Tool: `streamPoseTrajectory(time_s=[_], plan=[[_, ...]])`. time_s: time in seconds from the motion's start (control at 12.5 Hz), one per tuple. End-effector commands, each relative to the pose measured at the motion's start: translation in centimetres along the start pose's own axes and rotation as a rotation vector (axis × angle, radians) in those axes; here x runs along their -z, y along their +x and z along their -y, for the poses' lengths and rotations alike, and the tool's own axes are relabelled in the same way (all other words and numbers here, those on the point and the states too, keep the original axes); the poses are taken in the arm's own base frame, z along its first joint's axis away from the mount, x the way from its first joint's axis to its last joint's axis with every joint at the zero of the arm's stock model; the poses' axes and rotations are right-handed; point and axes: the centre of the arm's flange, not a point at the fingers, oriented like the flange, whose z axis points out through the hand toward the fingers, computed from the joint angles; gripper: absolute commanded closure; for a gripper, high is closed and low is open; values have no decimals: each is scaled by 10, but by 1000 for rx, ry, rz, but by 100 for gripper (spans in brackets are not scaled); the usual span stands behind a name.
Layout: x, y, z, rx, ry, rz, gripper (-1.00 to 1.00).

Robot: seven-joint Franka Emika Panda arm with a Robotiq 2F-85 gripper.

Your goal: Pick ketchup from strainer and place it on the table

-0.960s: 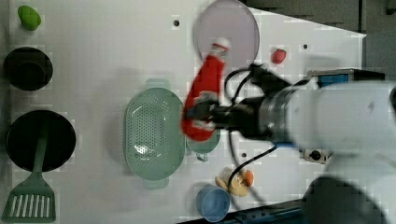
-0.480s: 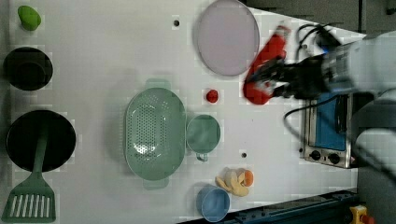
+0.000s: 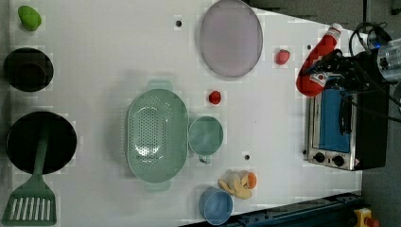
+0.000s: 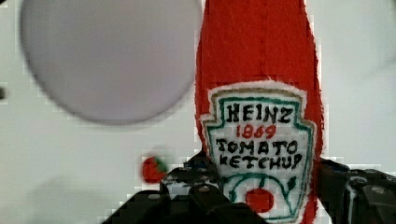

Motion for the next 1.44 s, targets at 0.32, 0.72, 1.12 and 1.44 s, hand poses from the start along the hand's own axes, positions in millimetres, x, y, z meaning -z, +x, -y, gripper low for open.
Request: streamPoseTrajectory(time_s=[0.32, 0.72, 1.12, 1.44], plan=[[-66, -20, -18, 124, -20, -3, -18], [-153, -48, -38, 150, -14, -5, -18], [-187, -56, -43, 206, -44, -9, -99], [-80, -24, -34, 178, -18, -204, -100]])
